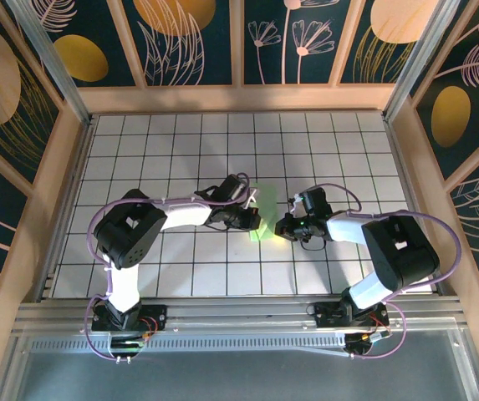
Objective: Fold a paper plane with a square sheet of paper (fold left side to right side)
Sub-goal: Fold the triangle a second time at the center of the table.
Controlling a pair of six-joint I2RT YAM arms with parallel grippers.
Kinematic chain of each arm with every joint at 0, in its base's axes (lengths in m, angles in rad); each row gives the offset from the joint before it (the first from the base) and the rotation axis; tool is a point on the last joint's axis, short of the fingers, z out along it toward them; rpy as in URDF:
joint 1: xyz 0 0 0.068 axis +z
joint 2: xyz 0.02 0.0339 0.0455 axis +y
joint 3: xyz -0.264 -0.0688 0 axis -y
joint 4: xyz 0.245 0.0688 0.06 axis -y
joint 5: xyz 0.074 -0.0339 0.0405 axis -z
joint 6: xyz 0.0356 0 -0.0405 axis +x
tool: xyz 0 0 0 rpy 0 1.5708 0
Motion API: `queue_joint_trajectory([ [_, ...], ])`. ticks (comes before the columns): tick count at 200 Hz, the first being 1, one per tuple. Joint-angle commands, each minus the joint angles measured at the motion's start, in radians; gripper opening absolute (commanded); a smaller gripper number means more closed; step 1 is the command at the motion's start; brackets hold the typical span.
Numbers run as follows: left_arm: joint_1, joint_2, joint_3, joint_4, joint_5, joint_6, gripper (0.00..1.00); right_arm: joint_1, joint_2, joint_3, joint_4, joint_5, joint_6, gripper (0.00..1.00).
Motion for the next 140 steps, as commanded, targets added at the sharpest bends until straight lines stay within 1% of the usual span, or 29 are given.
queue_joint_trajectory([
  [1,0.013,0.015,0.032,-0.049,-0.019,0.036,0.00,0.007,0.040,0.000,-0.085,0.057,-0.022,0.00],
  [65,0.026,0.026,0.043,-0.046,-0.031,0.045,0.00,0.007,0.040,-0.002,-0.094,0.057,-0.028,0.00],
  [140,0.030,0.030,0.081,-0.104,-0.091,0.098,0.00,0.008,0.053,-0.002,-0.094,0.053,-0.030,0.00],
])
